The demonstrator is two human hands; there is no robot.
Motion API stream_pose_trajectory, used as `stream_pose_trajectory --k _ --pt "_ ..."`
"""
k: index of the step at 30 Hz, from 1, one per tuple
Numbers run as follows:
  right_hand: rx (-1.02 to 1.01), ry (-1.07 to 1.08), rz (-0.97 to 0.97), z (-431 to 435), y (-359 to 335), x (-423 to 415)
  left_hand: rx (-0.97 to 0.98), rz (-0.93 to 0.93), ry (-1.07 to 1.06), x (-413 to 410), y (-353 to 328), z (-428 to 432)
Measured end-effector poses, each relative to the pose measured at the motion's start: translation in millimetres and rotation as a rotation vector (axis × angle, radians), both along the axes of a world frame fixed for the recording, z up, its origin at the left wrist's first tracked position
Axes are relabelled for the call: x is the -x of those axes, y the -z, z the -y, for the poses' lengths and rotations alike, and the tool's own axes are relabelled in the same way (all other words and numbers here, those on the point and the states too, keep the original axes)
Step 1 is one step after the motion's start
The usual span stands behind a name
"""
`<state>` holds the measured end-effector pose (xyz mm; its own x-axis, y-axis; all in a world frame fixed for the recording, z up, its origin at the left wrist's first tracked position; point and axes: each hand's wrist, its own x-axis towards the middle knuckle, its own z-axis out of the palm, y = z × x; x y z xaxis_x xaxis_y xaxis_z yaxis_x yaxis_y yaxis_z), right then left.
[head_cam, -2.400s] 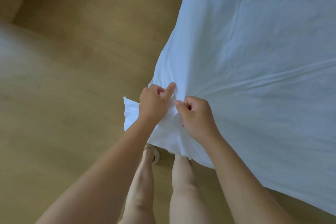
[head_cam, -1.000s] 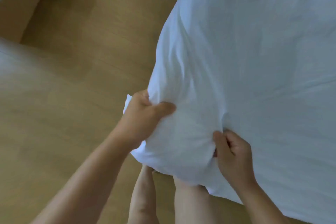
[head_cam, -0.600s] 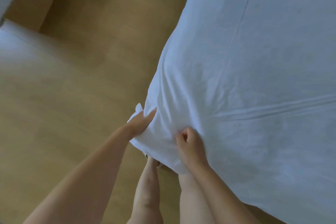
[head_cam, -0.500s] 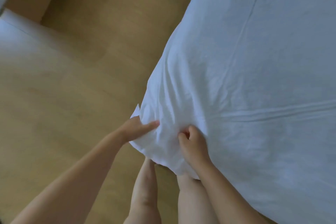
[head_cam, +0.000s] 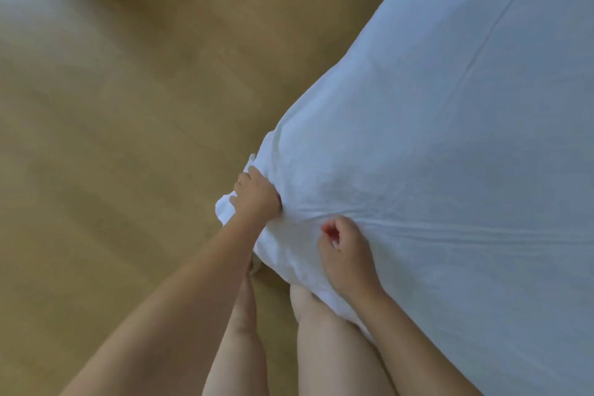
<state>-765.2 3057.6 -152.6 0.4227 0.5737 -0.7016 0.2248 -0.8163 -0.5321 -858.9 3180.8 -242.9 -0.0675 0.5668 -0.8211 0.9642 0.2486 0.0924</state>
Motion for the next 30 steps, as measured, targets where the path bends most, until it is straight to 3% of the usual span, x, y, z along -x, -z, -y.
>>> stream_pose_trajectory --k 3,5,6,7,9,11,13,18,22,30 --pt "-0.259 -0.005 0.360 -23 -7 -33 -0.189 0.329 -0.157 -12 -23 -29" --pt "-0.185 0.045 0.453 -38 -7 -62 -0.247 0.541 -0.107 -20 -39 -38" --pt "-0.081 0.075 0.444 -44 -7 -73 -0.173 0.557 -0.056 -24 -43 -36" --pt "0.049 0.055 0.434 -44 -5 -82 -0.018 0.494 0.012 -25 -43 -29" --pt "0.262 -0.134 0.412 -38 -1 -87 0.353 0.195 0.206 -19 -35 -13" --pt "0.348 -0.218 0.329 -39 2 -88 0.514 -0.031 0.447 -22 -32 -22" --pt "0.385 -0.150 0.256 -51 1 -86 0.485 0.017 0.541 -29 -41 -48" --pt "0.525 0.072 0.203 -107 3 -82 0.403 0.137 0.428 -32 -59 -117" --pt "0.547 0.311 0.112 -165 -9 -64 0.395 0.168 0.780 -27 -87 -193" --pt "0.313 0.516 -0.126 -270 -44 -2 0.387 0.151 1.326 -72 -146 -298"
